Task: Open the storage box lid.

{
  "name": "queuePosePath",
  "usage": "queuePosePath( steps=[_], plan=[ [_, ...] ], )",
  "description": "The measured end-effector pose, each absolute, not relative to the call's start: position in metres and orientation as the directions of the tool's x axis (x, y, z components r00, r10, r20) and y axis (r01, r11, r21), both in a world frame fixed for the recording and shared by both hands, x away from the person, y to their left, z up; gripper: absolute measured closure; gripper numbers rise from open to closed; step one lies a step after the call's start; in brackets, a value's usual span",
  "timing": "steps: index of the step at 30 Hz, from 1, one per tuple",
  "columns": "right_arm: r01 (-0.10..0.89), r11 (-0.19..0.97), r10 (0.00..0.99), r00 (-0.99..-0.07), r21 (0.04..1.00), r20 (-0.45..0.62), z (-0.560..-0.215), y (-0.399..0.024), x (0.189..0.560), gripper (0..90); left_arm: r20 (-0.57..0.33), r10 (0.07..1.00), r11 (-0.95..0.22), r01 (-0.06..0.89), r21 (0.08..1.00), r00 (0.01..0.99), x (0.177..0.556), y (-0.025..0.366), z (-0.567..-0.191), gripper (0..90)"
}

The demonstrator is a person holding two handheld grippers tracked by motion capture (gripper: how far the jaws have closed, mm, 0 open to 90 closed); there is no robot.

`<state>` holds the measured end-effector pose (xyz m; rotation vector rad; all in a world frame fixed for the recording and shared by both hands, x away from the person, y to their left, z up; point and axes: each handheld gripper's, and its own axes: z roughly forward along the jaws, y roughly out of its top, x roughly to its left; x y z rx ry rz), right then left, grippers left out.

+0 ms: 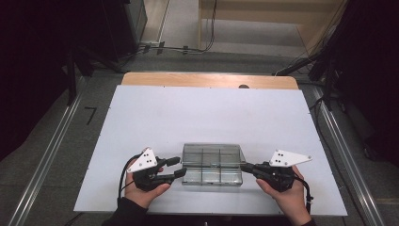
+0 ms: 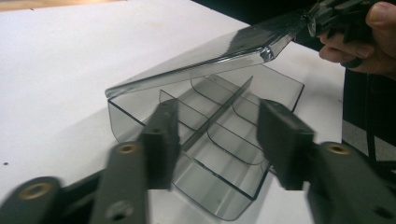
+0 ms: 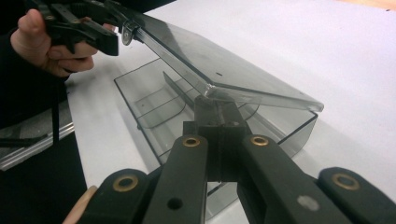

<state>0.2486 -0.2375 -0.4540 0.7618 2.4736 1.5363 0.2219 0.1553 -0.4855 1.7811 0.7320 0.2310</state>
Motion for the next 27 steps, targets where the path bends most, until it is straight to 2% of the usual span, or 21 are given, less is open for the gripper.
queuePosePath(
  steps=[2, 8, 11, 14, 27],
  plan=[
    [0.347, 0.353, 0.487, -0.861, 0.869, 0.146, -0.453, -0.237, 0.250, 88.3, -0.204, 0.615, -0.132, 0.354, 0.926, 0.762, 0.224, 0.157, -0.482, 32.7],
    [0.347, 0.349, 0.504, -0.852, 0.870, 0.138, -0.447, -0.235, 0.255, 88.3, -0.197, 0.633, -0.126, 0.351, 0.928, 0.749, 0.230, 0.156, -0.475, 9.3],
    [0.339, 0.355, 0.516, -0.848, 0.871, 0.120, -0.443, -0.233, 0.258, 88.2, -0.218, 0.624, -0.115, 0.364, 0.924, 0.750, 0.236, 0.155, -0.473, 2.8],
    [0.339, 0.348, 0.522, -0.845, 0.874, 0.119, -0.439, -0.233, 0.261, 88.3, -0.216, 0.638, -0.124, 0.375, 0.919, 0.739, 0.240, 0.152, -0.475, 0.0],
    [0.332, 0.341, 0.534, -0.839, 0.880, 0.109, -0.430, -0.230, 0.274, 88.3, -0.217, 0.657, -0.113, 0.379, 0.918, 0.722, 0.267, 0.146, -0.468, 0.7]
  ],
)
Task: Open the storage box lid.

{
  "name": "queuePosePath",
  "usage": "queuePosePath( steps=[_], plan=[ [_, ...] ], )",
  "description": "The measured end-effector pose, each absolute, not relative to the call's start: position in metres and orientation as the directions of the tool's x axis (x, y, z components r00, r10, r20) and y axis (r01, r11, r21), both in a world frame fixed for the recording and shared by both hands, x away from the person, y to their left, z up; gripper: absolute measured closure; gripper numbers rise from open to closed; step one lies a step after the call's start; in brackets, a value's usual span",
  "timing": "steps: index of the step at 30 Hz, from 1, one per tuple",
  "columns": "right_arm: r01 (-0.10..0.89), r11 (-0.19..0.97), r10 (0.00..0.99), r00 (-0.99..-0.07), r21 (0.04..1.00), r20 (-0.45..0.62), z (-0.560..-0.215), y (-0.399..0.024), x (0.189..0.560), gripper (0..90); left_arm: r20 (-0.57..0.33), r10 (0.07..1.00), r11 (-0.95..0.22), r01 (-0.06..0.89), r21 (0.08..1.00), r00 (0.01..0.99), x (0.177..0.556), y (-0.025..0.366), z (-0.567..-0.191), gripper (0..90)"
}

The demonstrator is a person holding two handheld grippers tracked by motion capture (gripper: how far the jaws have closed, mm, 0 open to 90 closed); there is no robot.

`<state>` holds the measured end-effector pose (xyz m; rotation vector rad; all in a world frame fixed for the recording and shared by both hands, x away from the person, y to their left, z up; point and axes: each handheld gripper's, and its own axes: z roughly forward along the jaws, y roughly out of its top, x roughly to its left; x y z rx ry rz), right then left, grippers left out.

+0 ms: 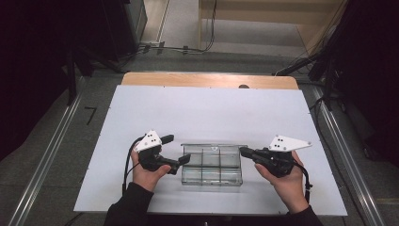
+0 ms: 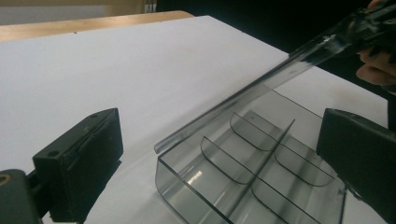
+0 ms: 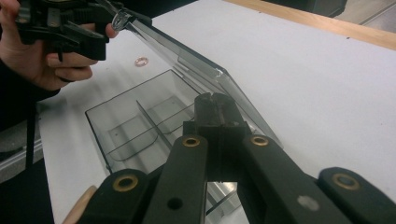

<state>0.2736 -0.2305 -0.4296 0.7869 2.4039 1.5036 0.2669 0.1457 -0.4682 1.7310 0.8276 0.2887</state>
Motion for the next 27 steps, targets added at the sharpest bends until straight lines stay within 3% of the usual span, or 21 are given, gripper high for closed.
queuePosePath(
  steps=[9, 18, 27],
  plan=[
    [0.335, 0.336, 0.538, -0.836, 0.880, 0.113, -0.425, -0.228, 0.281, 88.2, -0.236, 0.646, -0.100, 0.386, 0.917, 0.726, 0.286, 0.142, -0.468, 8.1],
    [0.331, 0.330, 0.537, -0.836, 0.884, 0.113, -0.423, -0.224, 0.290, 88.2, -0.229, 0.634, -0.112, 0.381, 0.918, 0.739, 0.295, 0.135, -0.475, 34.2],
    [0.331, 0.333, 0.533, -0.839, 0.883, 0.113, -0.422, -0.221, 0.299, 88.3, -0.257, 0.611, -0.090, 0.388, 0.917, 0.749, 0.302, 0.133, -0.481, 43.8]
  ],
)
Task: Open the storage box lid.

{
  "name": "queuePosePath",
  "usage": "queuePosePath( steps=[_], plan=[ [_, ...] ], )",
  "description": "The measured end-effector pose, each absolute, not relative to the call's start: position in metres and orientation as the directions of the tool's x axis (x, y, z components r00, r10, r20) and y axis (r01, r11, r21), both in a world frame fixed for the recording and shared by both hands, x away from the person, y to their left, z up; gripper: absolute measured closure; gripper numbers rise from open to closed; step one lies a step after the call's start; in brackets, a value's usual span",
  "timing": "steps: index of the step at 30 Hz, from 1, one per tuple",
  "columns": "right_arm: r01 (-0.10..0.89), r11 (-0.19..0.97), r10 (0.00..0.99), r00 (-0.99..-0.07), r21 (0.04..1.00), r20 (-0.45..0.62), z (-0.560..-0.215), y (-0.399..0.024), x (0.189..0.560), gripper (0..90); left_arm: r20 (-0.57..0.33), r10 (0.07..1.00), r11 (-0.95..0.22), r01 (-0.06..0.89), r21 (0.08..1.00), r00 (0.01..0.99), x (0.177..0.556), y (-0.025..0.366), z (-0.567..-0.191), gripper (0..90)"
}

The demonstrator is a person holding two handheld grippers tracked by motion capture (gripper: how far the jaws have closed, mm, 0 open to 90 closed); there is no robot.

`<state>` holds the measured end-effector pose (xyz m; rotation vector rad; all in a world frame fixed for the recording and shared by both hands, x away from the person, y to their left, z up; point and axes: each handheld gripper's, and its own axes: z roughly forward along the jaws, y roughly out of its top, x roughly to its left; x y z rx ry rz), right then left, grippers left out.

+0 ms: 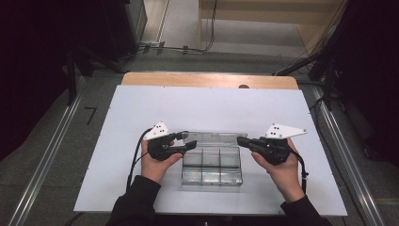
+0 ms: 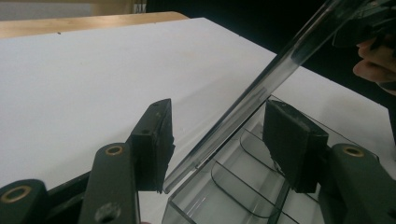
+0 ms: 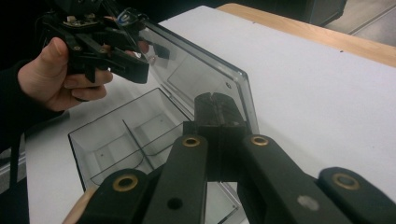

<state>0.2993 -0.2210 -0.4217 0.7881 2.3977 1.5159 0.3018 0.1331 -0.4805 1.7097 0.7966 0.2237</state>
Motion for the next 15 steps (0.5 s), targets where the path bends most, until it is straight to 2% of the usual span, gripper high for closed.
queuePosePath(
  steps=[5, 13, 15],
  plan=[
    [0.326, 0.333, 0.536, -0.837, 0.884, 0.107, -0.424, -0.222, 0.299, 88.2, -0.276, 0.605, -0.085, 0.405, 0.910, 0.747, 0.306, 0.131, -0.485, 54.0],
    [0.327, 0.327, 0.549, -0.829, 0.887, 0.103, -0.428, -0.229, 0.302, 88.0, -0.290, 0.606, -0.065, 0.409, 0.910, 0.741, 0.307, 0.132, -0.485, 56.6],
    [0.328, 0.325, 0.543, -0.833, 0.887, 0.108, -0.427, -0.234, 0.303, 84.0, -0.295, 0.605, -0.059, 0.411, 0.910, 0.740, 0.307, 0.132, -0.485, 57.1]
  ],
)
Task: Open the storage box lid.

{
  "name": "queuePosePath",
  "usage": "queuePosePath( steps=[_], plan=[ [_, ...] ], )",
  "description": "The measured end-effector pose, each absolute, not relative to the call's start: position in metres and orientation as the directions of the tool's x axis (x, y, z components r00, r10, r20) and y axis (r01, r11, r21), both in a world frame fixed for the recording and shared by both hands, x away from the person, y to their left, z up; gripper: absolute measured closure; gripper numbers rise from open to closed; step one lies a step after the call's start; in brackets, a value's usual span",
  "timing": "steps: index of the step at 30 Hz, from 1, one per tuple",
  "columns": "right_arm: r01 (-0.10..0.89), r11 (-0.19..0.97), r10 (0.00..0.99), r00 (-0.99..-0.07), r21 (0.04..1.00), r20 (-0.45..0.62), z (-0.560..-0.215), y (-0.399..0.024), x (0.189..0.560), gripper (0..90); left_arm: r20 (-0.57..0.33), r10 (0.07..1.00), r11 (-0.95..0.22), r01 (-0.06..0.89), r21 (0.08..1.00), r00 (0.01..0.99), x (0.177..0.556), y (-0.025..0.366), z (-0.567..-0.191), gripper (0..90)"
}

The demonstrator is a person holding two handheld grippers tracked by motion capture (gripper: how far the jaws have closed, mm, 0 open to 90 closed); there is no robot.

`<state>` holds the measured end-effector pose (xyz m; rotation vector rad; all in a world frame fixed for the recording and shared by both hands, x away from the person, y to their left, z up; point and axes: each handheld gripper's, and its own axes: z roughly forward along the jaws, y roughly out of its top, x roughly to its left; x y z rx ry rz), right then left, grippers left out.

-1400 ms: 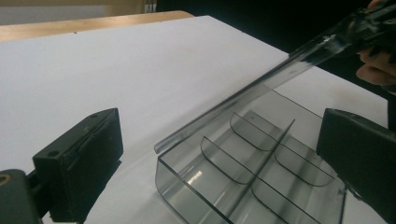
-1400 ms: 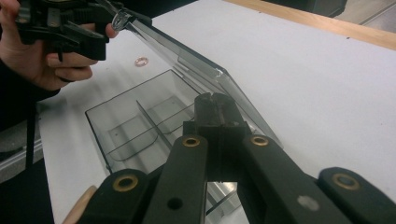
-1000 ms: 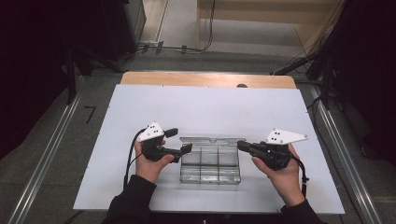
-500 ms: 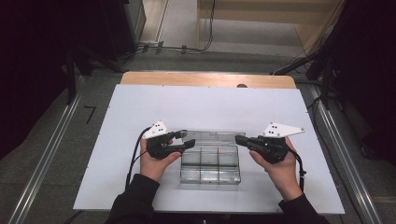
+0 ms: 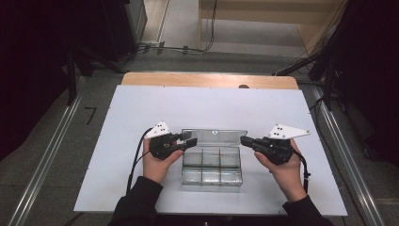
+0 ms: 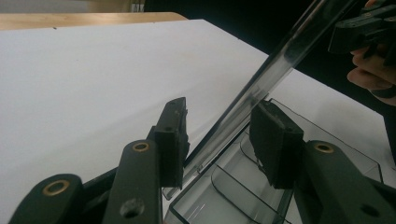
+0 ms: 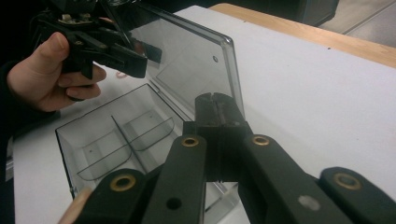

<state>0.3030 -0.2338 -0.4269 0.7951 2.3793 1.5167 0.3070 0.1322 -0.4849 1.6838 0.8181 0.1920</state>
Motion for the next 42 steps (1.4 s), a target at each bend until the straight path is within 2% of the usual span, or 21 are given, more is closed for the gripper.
queuePosePath(
  steps=[6, 8, 13, 15, 23, 28, 32, 36, 42],
  plan=[
    [0.318, 0.356, 0.499, -0.860, 0.879, 0.109, -0.422, -0.253, 0.306, 72.8, -0.313, 0.602, -0.038, 0.418, 0.908, 0.735, 0.309, 0.134, -0.486, 58.1],
    [0.332, 0.344, 0.512, -0.851, 0.878, 0.121, -0.423, -0.257, 0.307, 68.2, -0.312, 0.603, -0.038, 0.418, 0.908, 0.734, 0.309, 0.134, -0.486, 58.6],
    [0.371, 0.319, 0.562, -0.815, 0.872, 0.141, -0.435, -0.251, 0.315, 48.0, -0.346, 0.602, -0.011, 0.440, 0.898, 0.720, 0.312, 0.135, -0.486, 59.4],
    [0.403, 0.277, 0.585, -0.791, 0.872, 0.180, -0.443, -0.247, 0.320, 44.7, -0.357, 0.604, 0.001, 0.447, 0.895, 0.712, 0.313, 0.135, -0.487, 59.8],
    [0.401, 0.253, 0.596, -0.782, 0.880, 0.184, -0.470, -0.225, 0.332, 45.5, -0.373, 0.605, 0.021, 0.455, 0.890, 0.703, 0.315, 0.135, -0.489, 60.6],
    [0.413, 0.252, 0.575, -0.791, 0.875, 0.208, -0.476, -0.219, 0.334, 59.8, -0.381, 0.613, 0.024, 0.465, 0.885, 0.692, 0.316, 0.134, -0.491, 61.3],
    [0.420, 0.241, 0.588, -0.780, 0.875, 0.213, -0.478, -0.218, 0.335, 64.6, -0.381, 0.619, 0.021, 0.470, 0.882, 0.687, 0.317, 0.134, -0.493, 61.3],
    [0.430, 0.223, 0.597, -0.769, 0.875, 0.226, -0.480, -0.218, 0.336, 65.4, -0.413, 0.623, 0.047, 0.496, 0.867, 0.664, 0.318, 0.134, -0.498, 62.3],
    [0.474, 0.161, 0.611, -0.737, 0.865, 0.290, -0.483, -0.220, 0.335, 68.9, -0.424, 0.618, 0.056, 0.500, 0.864, 0.662, 0.318, 0.134, -0.498, 62.3]
  ],
)
